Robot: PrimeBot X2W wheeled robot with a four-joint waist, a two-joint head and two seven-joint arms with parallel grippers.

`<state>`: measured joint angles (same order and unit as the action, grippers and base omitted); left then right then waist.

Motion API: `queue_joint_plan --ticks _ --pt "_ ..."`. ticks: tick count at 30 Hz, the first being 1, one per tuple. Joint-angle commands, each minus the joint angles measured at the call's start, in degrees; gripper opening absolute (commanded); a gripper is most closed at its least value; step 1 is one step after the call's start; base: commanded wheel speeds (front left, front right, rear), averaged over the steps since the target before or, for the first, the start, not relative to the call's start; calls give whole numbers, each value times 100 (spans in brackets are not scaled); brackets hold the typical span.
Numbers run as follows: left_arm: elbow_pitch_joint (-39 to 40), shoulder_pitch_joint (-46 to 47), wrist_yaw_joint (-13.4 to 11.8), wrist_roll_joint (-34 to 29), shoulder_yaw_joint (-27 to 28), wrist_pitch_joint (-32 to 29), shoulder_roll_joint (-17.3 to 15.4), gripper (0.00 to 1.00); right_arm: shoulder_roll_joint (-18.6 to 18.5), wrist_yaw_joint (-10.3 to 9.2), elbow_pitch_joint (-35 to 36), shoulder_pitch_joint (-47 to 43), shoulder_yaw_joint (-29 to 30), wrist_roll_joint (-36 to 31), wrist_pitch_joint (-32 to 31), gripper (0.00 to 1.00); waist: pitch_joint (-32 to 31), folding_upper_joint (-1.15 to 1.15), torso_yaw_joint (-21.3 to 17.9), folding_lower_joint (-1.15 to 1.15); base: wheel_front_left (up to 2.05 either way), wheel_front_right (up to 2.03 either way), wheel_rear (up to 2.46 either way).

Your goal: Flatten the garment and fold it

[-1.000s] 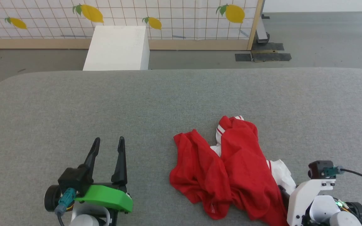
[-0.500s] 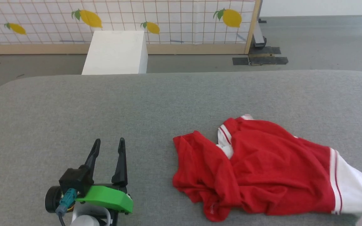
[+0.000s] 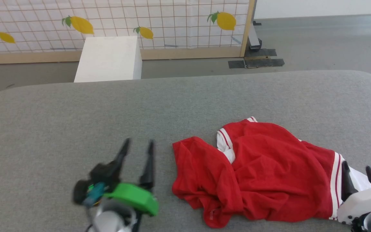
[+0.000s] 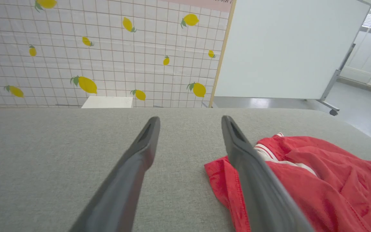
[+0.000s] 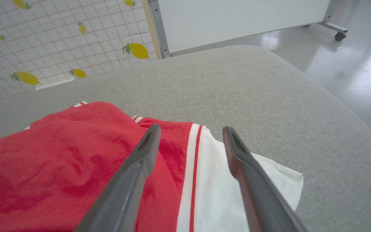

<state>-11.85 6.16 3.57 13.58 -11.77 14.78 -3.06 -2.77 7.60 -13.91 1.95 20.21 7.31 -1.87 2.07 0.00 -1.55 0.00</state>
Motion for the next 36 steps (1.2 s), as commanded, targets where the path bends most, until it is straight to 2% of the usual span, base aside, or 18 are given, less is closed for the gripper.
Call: queue_joint_plan --ticks 1,4,7,9,13,15,17,18,23,27,30,34,36 --pt "-178 273 40 134 -248 -58 18 100 -11 -11 95 -104 -101 71 66 100 34 0 -72 0 0 0 0" --pt "-631 597 -89 293 -669 -534 18 100 -11 -11 223 -120 -303 168 35 100 71 0 -156 0 0 0 0" --pt "-1218 978 -459 587 -1037 -1466 18 100 -10 -11 356 -131 -523 288 -28 100 148 0 -267 0 0 0 0" --pt "-1479 1180 -569 811 -1247 -2033 18 100 -10 -11 410 -145 -637 349 -51 100 194 0 -322 0 0 0 0" --pt "-1824 1480 -591 1252 -1597 -2918 18 100 -10 -11 464 -174 -778 458 -81 100 269 0 -387 0 0 0 0" --pt "-1923 1546 -490 1477 -1740 -3347 18 100 -10 -11 472 -178 -825 509 -90 100 290 0 -406 0 0 0 0" --pt "-1907 1576 -380 1665 -1804 -3554 18 4 -10 -11 478 -177 -859 548 -91 100 299 0 -409 0 0 0 0" --pt "-1882 1582 -350 1701 -1811 -3573 18 0 -10 -11 476 -173 -862 567 -85 100 301 0 -403 0 0 0 0" --pt "-1527 1316 -154 1901 -1820 -3588 -41 0 -10 -11 460 -184 -836 574 -47 100 214 0 -266 0 0 0 0" --pt "-913 771 -160 1992 -1922 -3919 -294 0 -10 -11 476 -234 -809 569 -63 100 123 0 -95 0 0 0 0" --pt "-334 243 -282 2081 -2007 -4382 -562 0 -10 -11 511 -277 -786 555 -93 100 93 0 63 0 0 0 0" --pt "494 -438 -585 2247 -2027 -4971 -881 0 -10 -11 566 -297 -766 556 -135 100 89 0 282 0 0 0 0" --pt "817 -589 -711 2235 -1964 -4905 -925 100 -10 -11 590 -289 -776 572 -145 100 97 0 353 0 0 0 0"
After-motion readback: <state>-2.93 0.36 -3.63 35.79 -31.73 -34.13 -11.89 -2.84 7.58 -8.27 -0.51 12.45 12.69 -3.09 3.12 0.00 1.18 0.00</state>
